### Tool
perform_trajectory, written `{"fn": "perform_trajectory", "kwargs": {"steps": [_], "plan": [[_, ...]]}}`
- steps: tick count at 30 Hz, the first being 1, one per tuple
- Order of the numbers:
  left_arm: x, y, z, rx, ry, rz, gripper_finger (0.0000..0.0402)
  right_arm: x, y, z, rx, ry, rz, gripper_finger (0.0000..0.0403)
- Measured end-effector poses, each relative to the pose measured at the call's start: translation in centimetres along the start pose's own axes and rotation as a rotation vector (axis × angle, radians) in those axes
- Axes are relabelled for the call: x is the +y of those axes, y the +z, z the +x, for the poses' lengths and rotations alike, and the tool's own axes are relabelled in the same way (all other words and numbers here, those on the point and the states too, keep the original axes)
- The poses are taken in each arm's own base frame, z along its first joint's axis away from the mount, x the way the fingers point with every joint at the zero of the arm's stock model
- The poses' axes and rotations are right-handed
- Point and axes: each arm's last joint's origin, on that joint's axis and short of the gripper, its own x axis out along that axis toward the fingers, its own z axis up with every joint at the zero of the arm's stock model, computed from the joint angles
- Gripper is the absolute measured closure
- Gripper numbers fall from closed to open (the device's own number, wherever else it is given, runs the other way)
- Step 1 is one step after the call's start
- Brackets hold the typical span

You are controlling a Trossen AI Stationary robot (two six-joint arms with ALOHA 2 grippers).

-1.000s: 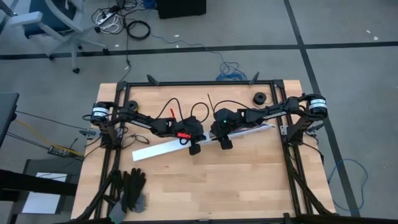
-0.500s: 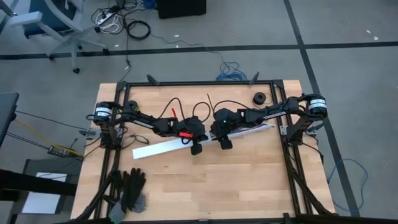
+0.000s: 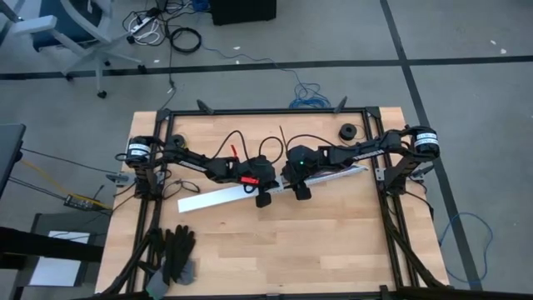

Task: Ziptie cables
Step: Close the white cable duct

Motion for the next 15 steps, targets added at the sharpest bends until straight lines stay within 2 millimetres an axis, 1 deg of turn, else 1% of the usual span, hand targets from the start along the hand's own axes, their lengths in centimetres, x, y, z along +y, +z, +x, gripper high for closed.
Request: {"fn": "perform_trajectory", "kwargs": {"steps": [4, 10, 13, 15], "plan": [[0.0, 0.0, 0.0, 0.001, 0.0, 0.0, 0.0402, -0.1, -0.2, -0.1, 0.02, -0.013, 0.015, 0.0162], [0.0, 0.0, 0.0, 0.001, 0.002, -0.001, 0.0401, -0.1, -0.2, -0.1, 0.031, -0.013, 0.044, 0.0163], [0.0, 0.0, 0.0, 0.002, 0.003, -0.001, 0.0401, -0.1, -0.1, -0.6, 0.03, -0.017, 0.051, 0.0165], [0.0, 0.0, 0.0, 0.002, 0.003, -0.001, 0.0401, -0.1, 0.2, -1.3, 0.015, -0.025, 0.05, 0.0165]]}}
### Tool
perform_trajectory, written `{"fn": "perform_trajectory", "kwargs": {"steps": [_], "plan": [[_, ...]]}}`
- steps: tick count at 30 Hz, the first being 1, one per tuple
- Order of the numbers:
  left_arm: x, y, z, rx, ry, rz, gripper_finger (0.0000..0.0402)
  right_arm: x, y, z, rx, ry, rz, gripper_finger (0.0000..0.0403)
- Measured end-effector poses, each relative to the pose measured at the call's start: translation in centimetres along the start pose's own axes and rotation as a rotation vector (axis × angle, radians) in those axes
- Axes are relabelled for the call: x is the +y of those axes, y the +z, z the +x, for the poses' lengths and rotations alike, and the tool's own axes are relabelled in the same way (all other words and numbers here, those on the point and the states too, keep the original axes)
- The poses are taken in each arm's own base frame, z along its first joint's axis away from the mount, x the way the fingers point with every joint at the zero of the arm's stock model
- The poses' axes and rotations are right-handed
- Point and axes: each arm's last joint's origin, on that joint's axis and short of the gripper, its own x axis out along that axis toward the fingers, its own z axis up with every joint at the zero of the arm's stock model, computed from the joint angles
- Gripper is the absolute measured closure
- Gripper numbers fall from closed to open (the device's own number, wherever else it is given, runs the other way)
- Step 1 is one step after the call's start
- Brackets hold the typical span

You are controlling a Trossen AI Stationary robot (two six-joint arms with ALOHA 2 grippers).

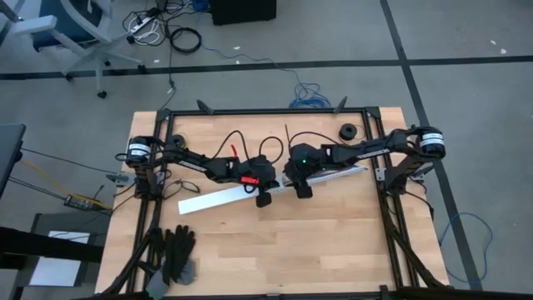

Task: Ziptie cables
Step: Close the white cable duct

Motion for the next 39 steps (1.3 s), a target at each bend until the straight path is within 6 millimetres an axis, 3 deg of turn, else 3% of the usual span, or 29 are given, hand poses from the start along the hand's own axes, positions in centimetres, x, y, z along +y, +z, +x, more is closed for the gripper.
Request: {"fn": "perform_trajectory", "kwargs": {"steps": [7, 24, 39], "plan": [[0.0, 0.0, 0.0, 0.0, 0.0, 0.0, 0.0401, -0.1, 0.2, -1.4, 0.006, 0.011, 0.017, 0.0166], [0.0, 0.0, 0.0, -0.004, -0.001, 0.0, 0.0402, 0.0, -1.1, 1.2, 0.065, 0.084, 0.006, 0.017], [0.0, 0.0, 0.0, -0.002, -0.002, -0.001, 0.0402, -0.1, -0.9, 0.8, 0.05, 0.061, 0.002, 0.0185]]}}
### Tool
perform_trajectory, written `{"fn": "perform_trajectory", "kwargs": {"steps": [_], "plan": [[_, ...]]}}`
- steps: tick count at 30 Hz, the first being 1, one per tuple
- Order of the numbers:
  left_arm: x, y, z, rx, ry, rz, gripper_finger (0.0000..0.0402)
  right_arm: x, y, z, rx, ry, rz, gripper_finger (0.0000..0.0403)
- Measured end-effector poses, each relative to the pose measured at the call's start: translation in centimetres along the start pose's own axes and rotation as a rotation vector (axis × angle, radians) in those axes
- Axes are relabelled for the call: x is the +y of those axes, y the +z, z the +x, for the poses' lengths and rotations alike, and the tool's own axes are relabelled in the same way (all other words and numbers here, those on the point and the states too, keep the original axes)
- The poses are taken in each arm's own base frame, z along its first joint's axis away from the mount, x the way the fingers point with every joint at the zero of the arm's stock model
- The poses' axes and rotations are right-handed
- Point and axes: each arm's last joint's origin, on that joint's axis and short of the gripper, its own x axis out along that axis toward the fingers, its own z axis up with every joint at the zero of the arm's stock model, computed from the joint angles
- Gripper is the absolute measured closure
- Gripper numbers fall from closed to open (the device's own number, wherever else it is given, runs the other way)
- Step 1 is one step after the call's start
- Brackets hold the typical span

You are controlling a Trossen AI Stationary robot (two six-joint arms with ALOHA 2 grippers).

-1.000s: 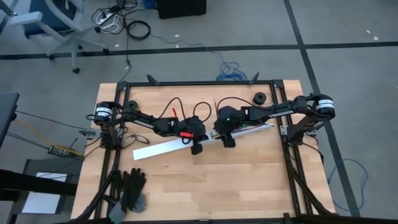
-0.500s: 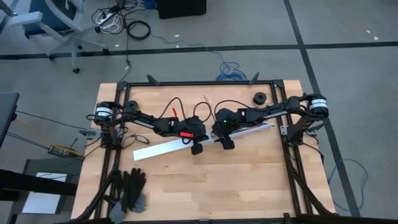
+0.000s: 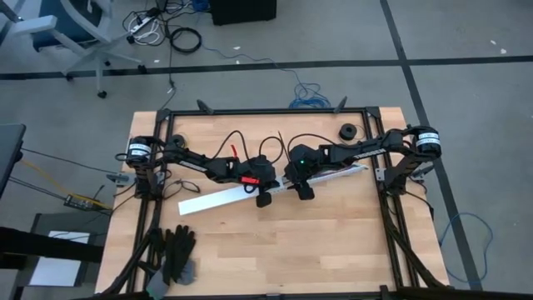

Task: Ziptie cables
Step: Close the white cable duct

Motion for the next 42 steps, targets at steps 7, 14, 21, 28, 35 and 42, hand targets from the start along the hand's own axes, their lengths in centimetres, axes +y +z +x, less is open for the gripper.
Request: {"fn": "perform_trajectory", "kwargs": {"steps": [7, 14, 21, 28, 35, 42], "plan": [[0.0, 0.0, 0.0, 0.0, 0.0, 0.0, 0.0401, -0.02, 0.05, 0.0, -0.005, -0.008, -0.028, 0.0185], [0.0, 0.0, 0.0, 0.0, 0.0, 0.0, 0.0402, -0.05, 0.19, 0.01, -0.018, -0.021, -0.039, 0.0181], [0.0, -0.01, 0.0, 0.001, 0.0, 0.0, 0.0401, 0.08, 0.25, 0.01, -0.019, -0.024, -0.038, 0.0183], [0.0, -0.01, 0.0, 0.001, 0.0, 0.0, 0.0401, 0.53, 0.42, 0.06, -0.025, -0.017, -0.047, 0.0181], [0.0, -0.01, 0.0, 0.001, 0.0, 0.0, 0.0401, 0.51, 0.61, -0.29, -0.031, -0.036, -0.057, 0.0186], [0.0, -0.01, 0.0, 0.001, 0.0, 0.0, 0.0402, 0.16, 0.68, -0.62, -0.039, -0.047, -0.079, 0.0181]]}}
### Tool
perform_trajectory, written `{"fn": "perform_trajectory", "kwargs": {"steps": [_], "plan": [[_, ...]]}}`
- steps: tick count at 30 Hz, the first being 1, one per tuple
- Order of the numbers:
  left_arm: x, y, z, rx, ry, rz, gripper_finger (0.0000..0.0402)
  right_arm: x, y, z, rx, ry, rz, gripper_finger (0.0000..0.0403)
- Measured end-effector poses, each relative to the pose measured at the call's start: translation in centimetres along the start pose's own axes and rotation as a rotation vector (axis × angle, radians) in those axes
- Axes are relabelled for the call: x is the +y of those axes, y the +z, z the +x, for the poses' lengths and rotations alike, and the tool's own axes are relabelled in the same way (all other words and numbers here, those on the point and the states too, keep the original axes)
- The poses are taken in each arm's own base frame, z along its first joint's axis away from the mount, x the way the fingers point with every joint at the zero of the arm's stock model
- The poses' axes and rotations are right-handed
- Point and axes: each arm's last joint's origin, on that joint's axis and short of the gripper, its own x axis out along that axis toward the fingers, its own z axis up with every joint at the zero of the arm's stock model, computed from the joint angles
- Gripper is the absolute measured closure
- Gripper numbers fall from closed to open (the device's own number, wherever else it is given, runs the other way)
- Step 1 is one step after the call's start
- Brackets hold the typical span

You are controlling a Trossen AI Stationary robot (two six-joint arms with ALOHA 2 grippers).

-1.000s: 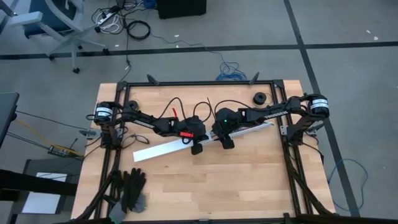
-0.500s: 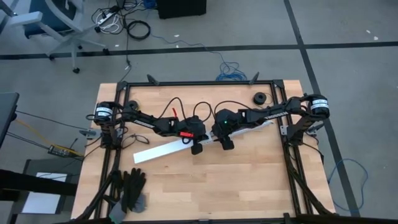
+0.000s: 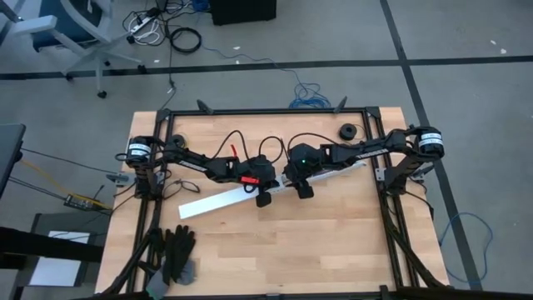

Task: Ziptie cables
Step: Close the white cable duct

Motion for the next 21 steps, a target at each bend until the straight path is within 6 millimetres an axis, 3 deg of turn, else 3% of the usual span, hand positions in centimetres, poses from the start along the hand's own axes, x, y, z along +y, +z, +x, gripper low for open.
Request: {"fn": "perform_trajectory", "kwargs": {"steps": [21], "plan": [[0.0, 0.01, 0.0, -0.001, -0.001, 0.0, 0.0402, -0.29, -0.39, 0.3, 0.017, 0.013, -0.015, 0.0141]]}}
